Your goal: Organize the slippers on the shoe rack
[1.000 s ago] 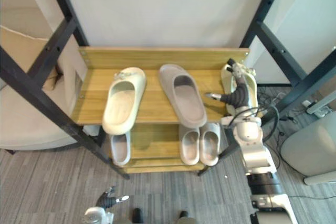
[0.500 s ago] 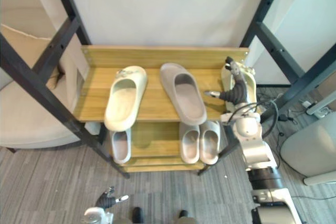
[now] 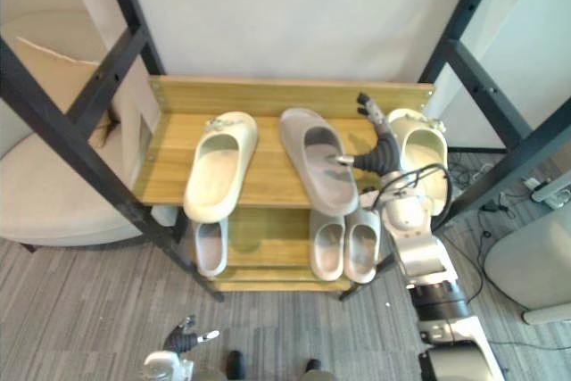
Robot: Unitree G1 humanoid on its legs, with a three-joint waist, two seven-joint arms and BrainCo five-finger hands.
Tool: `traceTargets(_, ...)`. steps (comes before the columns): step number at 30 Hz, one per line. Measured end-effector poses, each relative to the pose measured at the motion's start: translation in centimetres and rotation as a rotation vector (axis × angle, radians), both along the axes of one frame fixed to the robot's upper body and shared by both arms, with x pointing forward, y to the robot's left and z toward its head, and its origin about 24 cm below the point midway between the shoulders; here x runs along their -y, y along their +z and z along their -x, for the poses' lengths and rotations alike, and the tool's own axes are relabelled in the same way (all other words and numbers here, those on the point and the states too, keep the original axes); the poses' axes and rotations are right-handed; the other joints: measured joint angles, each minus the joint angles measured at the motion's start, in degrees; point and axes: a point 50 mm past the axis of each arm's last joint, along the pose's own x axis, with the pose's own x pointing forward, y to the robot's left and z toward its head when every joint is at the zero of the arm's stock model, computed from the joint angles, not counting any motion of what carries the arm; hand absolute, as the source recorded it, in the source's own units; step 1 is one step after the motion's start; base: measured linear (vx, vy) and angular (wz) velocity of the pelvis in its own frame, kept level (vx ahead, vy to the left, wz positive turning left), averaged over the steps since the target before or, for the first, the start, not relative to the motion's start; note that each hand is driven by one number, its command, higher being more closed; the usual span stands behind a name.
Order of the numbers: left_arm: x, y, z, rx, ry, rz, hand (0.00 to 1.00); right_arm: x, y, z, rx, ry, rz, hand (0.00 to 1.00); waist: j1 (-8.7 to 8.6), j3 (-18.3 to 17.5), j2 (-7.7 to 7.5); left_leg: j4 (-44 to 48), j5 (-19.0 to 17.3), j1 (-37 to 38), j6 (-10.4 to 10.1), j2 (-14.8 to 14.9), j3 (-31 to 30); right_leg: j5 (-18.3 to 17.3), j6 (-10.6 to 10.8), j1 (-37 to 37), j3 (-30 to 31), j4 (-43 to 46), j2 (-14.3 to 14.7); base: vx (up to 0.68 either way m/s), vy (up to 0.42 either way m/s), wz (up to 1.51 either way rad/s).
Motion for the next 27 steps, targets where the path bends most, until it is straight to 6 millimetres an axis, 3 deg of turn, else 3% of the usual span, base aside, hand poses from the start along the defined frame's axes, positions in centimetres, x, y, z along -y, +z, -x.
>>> traceTargets(16, 0.0, 0.0, 0.0, 0.0, 0.0, 0.004, 0.0, -0.1, 0.0, 0.0, -0.002, 0.0, -0.002, 0.0, 0.39, 0.0, -0.02, 0.0, 0.0, 0.6, 0.0, 0.0, -0.1, 0.0, 0.0, 0.7, -0.1, 0.2, 0.0, 0.0, 0.0, 0.0)
traceTargets(27, 0.0, 0.1, -0.1, 0.006, 0.014, 0.029, 0.0, 0.6, -0.5, -2.2, -0.075, -0.043, 0.011, 0.0, 1.36, -0.1, 0.03, -0.1, 0.5, -0.3, -0.1, 0.0, -1.6, 0.0, -0.1, 0.6, -1.6, 0.1, 0.0, 0.0, -0.004, 0.07)
